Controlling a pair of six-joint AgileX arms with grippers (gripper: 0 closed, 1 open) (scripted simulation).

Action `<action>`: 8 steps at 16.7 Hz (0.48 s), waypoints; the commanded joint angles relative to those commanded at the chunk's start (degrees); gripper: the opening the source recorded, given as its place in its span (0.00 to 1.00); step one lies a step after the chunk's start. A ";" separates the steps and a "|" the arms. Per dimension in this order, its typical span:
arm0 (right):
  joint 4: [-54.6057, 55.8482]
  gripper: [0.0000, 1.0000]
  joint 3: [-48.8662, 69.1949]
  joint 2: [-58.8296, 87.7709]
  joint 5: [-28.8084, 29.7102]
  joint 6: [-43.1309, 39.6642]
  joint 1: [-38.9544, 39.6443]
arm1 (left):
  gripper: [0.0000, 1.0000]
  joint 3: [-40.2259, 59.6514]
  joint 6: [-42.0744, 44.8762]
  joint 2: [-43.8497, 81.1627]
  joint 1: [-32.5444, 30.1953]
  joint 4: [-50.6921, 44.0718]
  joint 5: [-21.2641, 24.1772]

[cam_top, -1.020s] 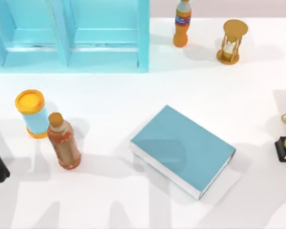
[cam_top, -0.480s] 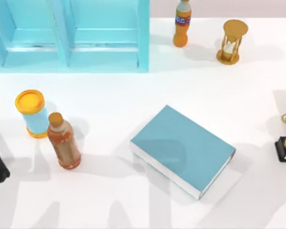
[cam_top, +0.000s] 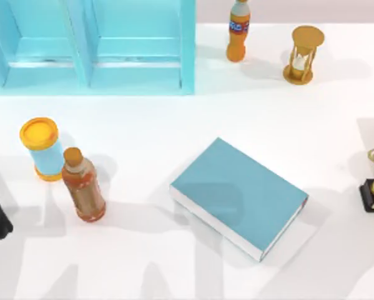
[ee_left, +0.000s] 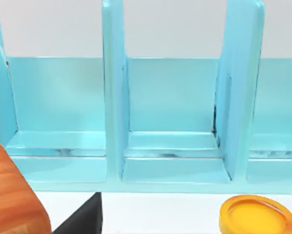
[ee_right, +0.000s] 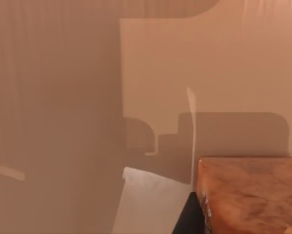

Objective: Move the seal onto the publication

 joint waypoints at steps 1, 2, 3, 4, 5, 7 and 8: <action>0.00 0.00 0.00 0.00 0.00 0.00 0.00 | 1.00 0.00 0.00 0.00 0.00 0.00 0.00; 0.00 0.00 0.00 0.00 0.00 0.00 0.00 | 1.00 0.00 0.00 0.00 0.00 0.00 0.00; 0.00 0.00 0.00 0.00 0.00 0.00 0.00 | 1.00 0.00 0.00 0.00 0.00 0.00 0.00; 0.00 0.00 0.00 0.00 0.00 0.00 0.00 | 1.00 0.00 0.00 0.00 0.00 0.00 0.00; 0.00 0.00 0.00 0.00 0.00 0.00 0.00 | 1.00 0.00 0.00 0.00 0.00 0.00 0.00; 0.00 0.00 0.00 0.00 0.00 0.00 0.00 | 1.00 0.00 0.00 0.00 0.00 0.00 0.00; 0.00 0.00 0.00 0.00 0.00 0.00 0.00 | 1.00 0.00 0.00 0.00 0.00 0.00 0.00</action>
